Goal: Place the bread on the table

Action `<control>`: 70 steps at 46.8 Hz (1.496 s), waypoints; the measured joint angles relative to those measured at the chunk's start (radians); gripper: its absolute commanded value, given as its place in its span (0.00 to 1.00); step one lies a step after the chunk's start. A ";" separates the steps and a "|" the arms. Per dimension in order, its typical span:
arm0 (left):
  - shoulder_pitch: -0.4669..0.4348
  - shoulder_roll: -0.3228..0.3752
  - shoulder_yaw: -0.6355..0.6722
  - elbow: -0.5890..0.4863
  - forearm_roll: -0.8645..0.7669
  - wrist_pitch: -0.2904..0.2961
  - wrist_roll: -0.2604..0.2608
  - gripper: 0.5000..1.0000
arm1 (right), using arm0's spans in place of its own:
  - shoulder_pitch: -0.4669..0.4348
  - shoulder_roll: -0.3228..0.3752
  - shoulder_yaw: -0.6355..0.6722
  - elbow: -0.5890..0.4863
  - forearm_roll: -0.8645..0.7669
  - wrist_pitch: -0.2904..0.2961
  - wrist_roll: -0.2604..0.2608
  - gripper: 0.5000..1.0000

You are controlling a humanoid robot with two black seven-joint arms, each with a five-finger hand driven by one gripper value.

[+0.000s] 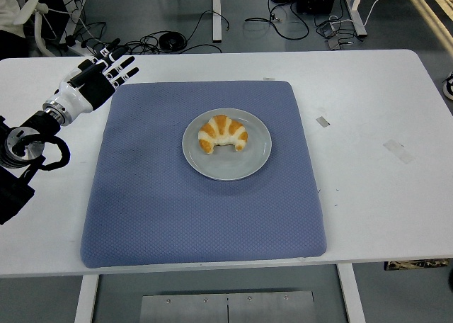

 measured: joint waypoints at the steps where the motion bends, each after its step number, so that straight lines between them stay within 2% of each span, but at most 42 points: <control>1: 0.000 0.000 0.000 0.000 0.000 0.000 0.000 0.97 | 0.000 0.000 0.000 0.000 0.000 0.000 0.000 1.00; 17: -0.012 0.005 -0.003 0.000 -0.001 -0.008 -0.001 0.97 | 0.000 0.000 0.000 0.000 0.000 0.000 0.000 1.00; 32: -0.033 0.006 0.018 0.002 0.014 0.011 0.007 0.97 | 0.000 0.000 0.000 0.000 0.000 0.000 0.000 1.00; 41: -0.039 0.003 0.038 0.003 0.015 0.097 0.009 0.97 | 0.000 0.000 0.000 0.000 0.000 0.000 0.000 1.00; 44: -0.040 0.006 0.038 0.004 0.015 0.107 0.007 0.97 | 0.000 0.000 0.000 0.000 0.000 0.000 0.000 1.00; 52: -0.067 0.035 0.031 0.004 0.012 0.106 0.009 0.97 | 0.000 0.000 0.000 0.000 0.000 0.000 0.000 1.00; 70: -0.077 0.033 0.039 -0.008 0.017 0.100 0.002 0.97 | 0.000 0.000 0.000 0.000 0.000 0.000 0.000 1.00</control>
